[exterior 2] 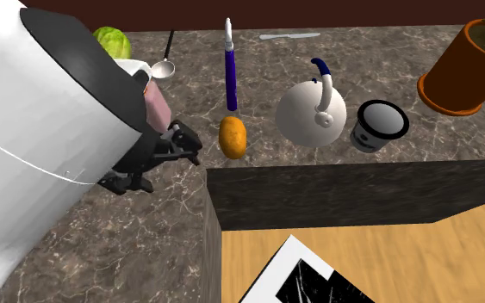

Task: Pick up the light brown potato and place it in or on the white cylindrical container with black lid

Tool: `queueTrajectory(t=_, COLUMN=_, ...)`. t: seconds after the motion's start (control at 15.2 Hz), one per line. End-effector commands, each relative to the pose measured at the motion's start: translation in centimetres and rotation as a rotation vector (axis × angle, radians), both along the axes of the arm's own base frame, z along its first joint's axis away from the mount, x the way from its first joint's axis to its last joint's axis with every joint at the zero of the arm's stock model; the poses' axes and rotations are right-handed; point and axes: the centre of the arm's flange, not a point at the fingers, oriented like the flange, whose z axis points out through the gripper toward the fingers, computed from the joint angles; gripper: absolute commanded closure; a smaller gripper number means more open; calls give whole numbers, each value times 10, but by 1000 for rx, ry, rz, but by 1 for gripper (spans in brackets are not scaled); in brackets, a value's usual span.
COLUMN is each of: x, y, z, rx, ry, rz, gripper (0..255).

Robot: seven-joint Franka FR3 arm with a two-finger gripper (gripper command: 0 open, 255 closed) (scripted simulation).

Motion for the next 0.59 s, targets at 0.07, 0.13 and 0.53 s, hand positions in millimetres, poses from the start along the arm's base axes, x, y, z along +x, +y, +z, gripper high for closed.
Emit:
queueTrajectory(t=0.07, x=23, y=-24, z=-29, rx=-46, ry=42, rz=-67, gripper=0)
queueTrajectory(t=0.13, x=31, y=-32, z=-38, rx=-61, ry=56, rz=-89, gripper=0)
queueTrajectory(t=0.53, x=67, y=-85, z=-92, rx=-151, ry=141, rz=-219, gripper=0)
